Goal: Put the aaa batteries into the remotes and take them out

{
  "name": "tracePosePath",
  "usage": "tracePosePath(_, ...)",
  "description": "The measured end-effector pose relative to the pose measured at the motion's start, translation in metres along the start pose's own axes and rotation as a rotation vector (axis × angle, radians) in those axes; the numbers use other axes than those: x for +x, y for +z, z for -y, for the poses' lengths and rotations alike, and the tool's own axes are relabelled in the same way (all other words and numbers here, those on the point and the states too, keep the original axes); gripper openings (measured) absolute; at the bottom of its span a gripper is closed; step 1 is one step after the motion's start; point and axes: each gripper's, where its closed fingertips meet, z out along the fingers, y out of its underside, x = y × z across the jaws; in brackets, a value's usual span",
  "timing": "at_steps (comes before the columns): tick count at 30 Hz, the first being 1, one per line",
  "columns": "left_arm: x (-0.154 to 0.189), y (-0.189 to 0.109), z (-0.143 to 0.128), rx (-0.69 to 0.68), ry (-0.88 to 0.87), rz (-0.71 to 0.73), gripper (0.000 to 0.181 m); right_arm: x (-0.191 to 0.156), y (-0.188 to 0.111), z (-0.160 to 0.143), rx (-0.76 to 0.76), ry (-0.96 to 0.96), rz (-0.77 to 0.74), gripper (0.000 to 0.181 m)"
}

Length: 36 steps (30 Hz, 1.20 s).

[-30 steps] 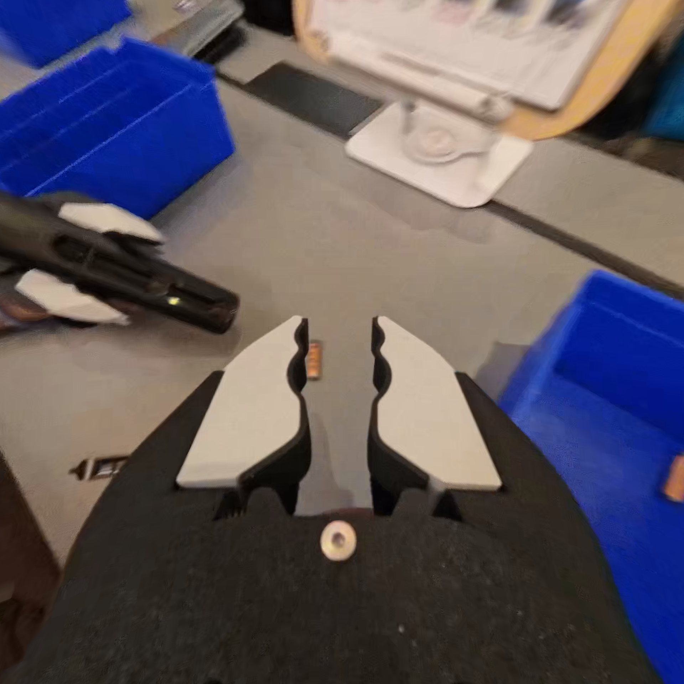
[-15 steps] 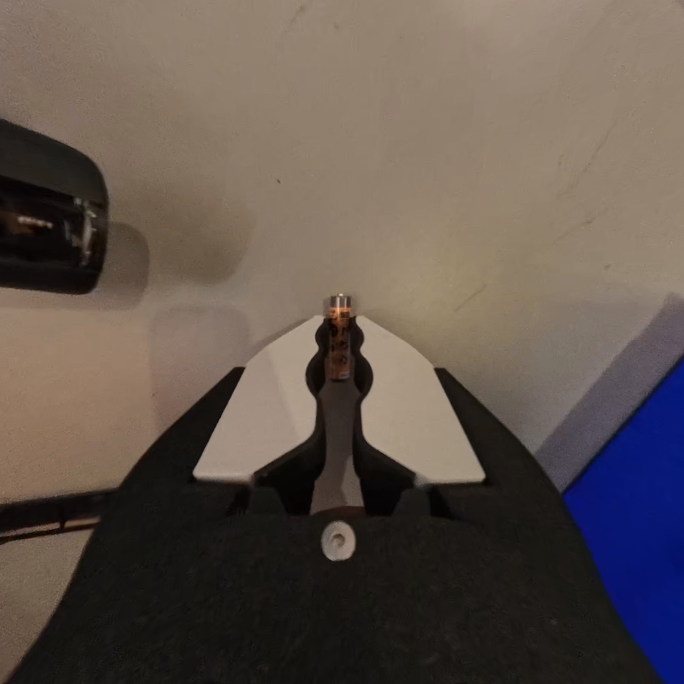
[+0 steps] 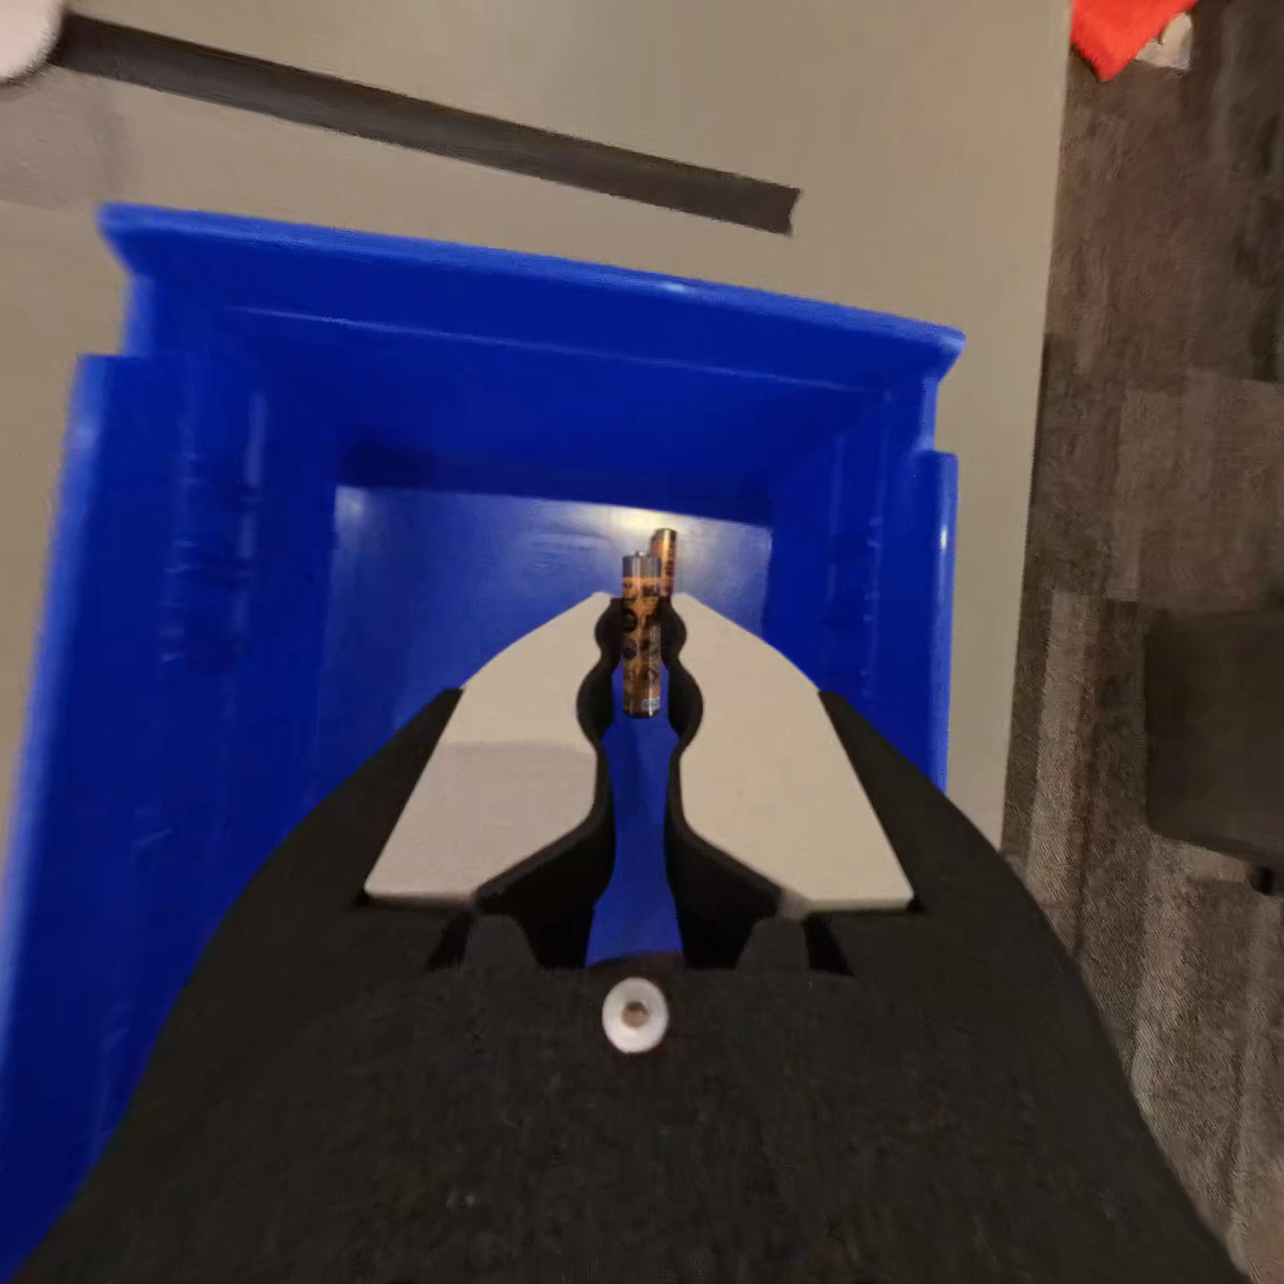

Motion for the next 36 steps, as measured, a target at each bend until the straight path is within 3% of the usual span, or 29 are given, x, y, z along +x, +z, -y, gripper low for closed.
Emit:
tracePosePath(6,-0.002,0.0,-0.002,-0.003,-0.01,0.001,0.061,0.028,0.058,-0.028,-0.136,-0.009,-0.137,0.011)
tracePosePath(12,-0.001,0.0,-0.002,-0.003,-0.011,-0.004,0.061,0.031,0.075,-0.028,-0.134,0.01,-0.152,0.014)
tracePosePath(15,-0.001,0.0,-0.001,-0.002,-0.011,-0.005,0.061,0.029,0.063,-0.024,-0.116,0.011,-0.155,0.026)
tracePosePath(18,-0.002,-0.001,0.0,0.001,-0.009,-0.004,0.061,0.015,0.011,0.001,0.051,-0.005,-0.134,0.026)
tracePosePath(20,-0.002,-0.001,0.001,0.005,-0.011,-0.003,0.061,-0.032,-0.038,0.024,0.243,-0.023,0.044,0.026)
tracePosePath(22,-0.002,-0.001,0.0,0.005,-0.015,-0.005,0.061,-0.105,-0.09,0.033,0.41,-0.124,0.321,0.029)
tracePosePath(24,-0.002,-0.001,0.0,0.004,-0.011,-0.005,0.061,-0.185,-0.135,0.015,0.501,-0.279,0.603,0.031)
tracePosePath(26,-0.003,-0.002,0.001,0.008,-0.012,-0.004,0.061,-0.254,-0.16,-0.028,0.475,-0.469,0.858,0.032)
tracePosePath(28,-0.003,-0.002,0.002,0.008,-0.013,-0.005,0.061,-0.302,-0.167,-0.081,0.399,-0.673,1.012,0.034)
tracePosePath(32,-0.005,-0.003,0.001,0.005,-0.005,0.002,0.061,-0.348,-0.144,-0.165,0.204,-0.953,1.093,0.037)
tracePosePath(34,-0.006,-0.003,0.001,0.005,-0.003,0.004,0.061,-0.361,-0.129,-0.193,0.148,-1.065,1.06,0.038)
tracePosePath(36,-0.005,-0.002,0.001,0.004,-0.003,0.002,0.061,-0.36,-0.105,-0.202,0.113,-1.149,0.923,0.044)
